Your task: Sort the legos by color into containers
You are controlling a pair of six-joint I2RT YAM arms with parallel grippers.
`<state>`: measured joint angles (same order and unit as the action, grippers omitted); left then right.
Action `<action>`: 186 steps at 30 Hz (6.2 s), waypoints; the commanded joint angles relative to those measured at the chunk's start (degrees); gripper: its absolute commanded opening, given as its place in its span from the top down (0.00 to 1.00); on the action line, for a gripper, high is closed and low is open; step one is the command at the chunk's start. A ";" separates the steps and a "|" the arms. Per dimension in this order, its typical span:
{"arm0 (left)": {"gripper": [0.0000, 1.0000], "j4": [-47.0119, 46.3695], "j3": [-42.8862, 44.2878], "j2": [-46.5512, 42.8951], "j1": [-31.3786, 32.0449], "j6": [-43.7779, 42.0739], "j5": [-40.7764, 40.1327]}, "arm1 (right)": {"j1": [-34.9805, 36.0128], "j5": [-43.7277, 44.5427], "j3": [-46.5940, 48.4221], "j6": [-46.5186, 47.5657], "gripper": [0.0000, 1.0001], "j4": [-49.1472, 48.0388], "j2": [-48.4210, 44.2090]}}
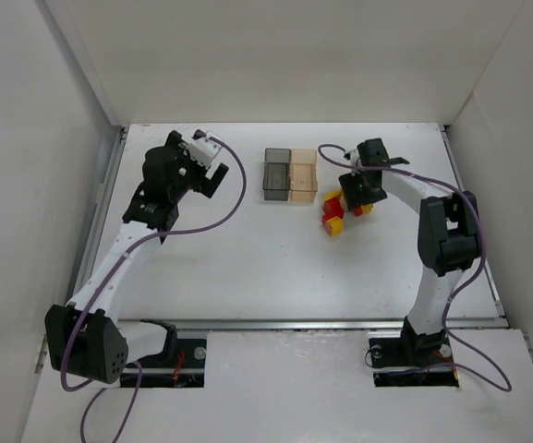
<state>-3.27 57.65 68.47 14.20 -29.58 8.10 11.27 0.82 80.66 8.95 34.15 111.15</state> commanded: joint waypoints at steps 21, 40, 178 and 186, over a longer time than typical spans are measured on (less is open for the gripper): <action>0.07 -13.42 6.60 -2.29 3.82 -3.37 36.34 | 17.20 -25.93 15.04 0.10 1.00 -6.47 -21.94; 0.17 0.88 15.83 4.57 3.82 -6.01 56.59 | 23.71 -32.20 12.06 -2.45 1.00 -13.76 -21.07; 1.00 14.07 42.47 47.14 -21.14 4.37 44.44 | 1.93 -9.86 2.78 -40.38 0.98 -3.25 -14.11; 1.00 42.11 40.79 36.92 -14.91 -25.08 52.45 | -5.64 -0.04 1.69 -34.72 0.79 0.38 -6.31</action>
<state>24.10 98.10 110.98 -2.94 -38.06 53.98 4.84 -4.62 79.33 -28.95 35.16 102.13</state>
